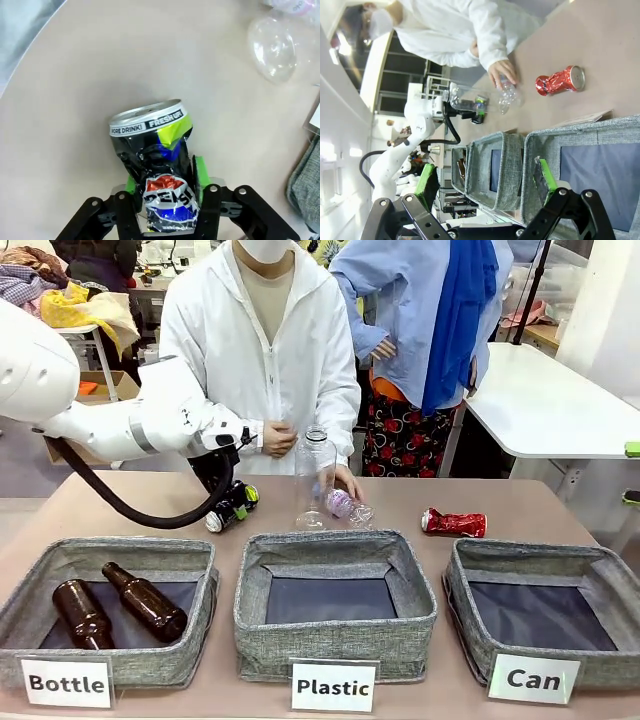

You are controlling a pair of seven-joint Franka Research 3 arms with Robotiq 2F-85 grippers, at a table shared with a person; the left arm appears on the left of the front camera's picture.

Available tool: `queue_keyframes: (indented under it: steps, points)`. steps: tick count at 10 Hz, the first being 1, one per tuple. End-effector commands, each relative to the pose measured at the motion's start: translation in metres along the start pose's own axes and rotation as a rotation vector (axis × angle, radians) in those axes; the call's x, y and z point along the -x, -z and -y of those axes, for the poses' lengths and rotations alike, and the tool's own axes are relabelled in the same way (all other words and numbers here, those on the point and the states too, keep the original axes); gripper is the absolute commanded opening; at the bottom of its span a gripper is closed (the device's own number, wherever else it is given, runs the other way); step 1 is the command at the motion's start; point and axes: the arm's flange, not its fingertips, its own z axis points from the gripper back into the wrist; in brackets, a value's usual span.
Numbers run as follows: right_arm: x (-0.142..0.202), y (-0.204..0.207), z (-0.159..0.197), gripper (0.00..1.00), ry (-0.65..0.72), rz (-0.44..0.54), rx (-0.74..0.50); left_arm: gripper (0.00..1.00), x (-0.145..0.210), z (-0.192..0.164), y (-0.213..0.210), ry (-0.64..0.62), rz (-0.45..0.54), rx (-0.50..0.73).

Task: Sort the can waste into the basket.
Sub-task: Pick up the can waste from the table and place it in the right Fabric basket.

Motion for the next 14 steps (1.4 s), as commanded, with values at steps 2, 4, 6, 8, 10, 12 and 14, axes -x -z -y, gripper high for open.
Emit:
queue_keyframes:
  steps: [2, 4, 6, 8, 10, 12, 14]
  points:
    - [-0.001, 0.002, 0.001, 1.0, -0.024, 0.019, -0.026, 0.05, 0.019, 0.017, -0.049, 0.006, 0.038, -0.017]
    - [-0.001, 0.002, 0.001, 1.0, -0.024, 0.019, -0.026, 0.0, 0.051, 0.033, -0.111, 0.078, 0.119, -0.089]
    - [-0.001, 0.002, 0.001, 1.0, -0.024, 0.019, -0.026, 0.0, 0.11, 0.065, -0.181, 0.278, 0.061, 0.039]
    - [-0.001, 0.002, 0.001, 1.0, -0.024, 0.019, -0.026, 0.0, 0.159, 0.103, -0.21, 0.534, 0.041, 0.091]
    - [-0.001, 0.002, 0.001, 1.0, -0.024, 0.019, -0.026, 0.24, 0.199, 0.121, -0.217, 0.693, 0.019, 0.126]
    - [-0.001, 0.002, 0.001, 1.0, -0.024, 0.019, -0.026, 0.24, 0.201, 0.12, -0.216, 0.497, 0.142, 0.119]
    - [-0.001, 0.002, 0.001, 1.0, -0.024, 0.019, -0.026, 0.4, 0.209, 0.127, -0.22, 0.654, 0.043, 0.146]
